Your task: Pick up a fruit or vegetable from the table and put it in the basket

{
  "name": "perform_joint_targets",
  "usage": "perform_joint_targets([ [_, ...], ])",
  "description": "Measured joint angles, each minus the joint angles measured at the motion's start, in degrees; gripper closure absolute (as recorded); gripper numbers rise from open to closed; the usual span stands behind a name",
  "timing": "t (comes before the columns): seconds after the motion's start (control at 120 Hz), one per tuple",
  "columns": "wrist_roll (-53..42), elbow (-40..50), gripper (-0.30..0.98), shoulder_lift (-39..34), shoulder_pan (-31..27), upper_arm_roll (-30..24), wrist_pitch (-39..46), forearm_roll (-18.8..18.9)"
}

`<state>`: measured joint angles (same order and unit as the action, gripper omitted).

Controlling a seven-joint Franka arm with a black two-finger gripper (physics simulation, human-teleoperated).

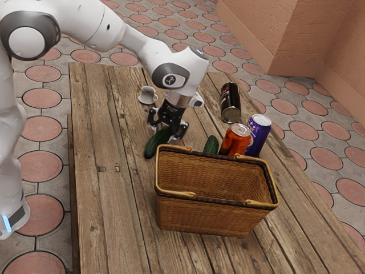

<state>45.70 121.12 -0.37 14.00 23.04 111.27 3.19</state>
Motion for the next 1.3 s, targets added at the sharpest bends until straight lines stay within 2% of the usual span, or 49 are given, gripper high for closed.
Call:
perform_joint_targets([
  [0.183, -0.1, -1.9, 0.46, -1.5, -1.1, -1.7, -1.2, 0.3],
  [0.4, -0.5, -8.7, 0.47, -4.3, -2.2, -3.5, -7.8, 2.0],
  [0.567, -1.0, -17.2, 0.48, -5.4, -1.5, -8.3, -15.0, 3.2],
  [0.733, -2.5, -22.0, 0.48, -6.2, -1.2, -15.8, -19.6, 3.7],
  [0.833, -6.4, -22.4, 0.49, -7.2, -0.4, -19.4, -20.8, 5.7],
  [1.008, -16.5, -22.5, 0.49, -7.8, 2.6, -20.1, -20.9, 8.3],
  [1.183, -24.9, -22.3, 0.49, -7.4, 7.6, -20.4, -19.7, 8.8],
  [1.3, -29.2, -22.2, 0.49, -7.1, 9.0, -22.5, -18.1, 8.5],
])
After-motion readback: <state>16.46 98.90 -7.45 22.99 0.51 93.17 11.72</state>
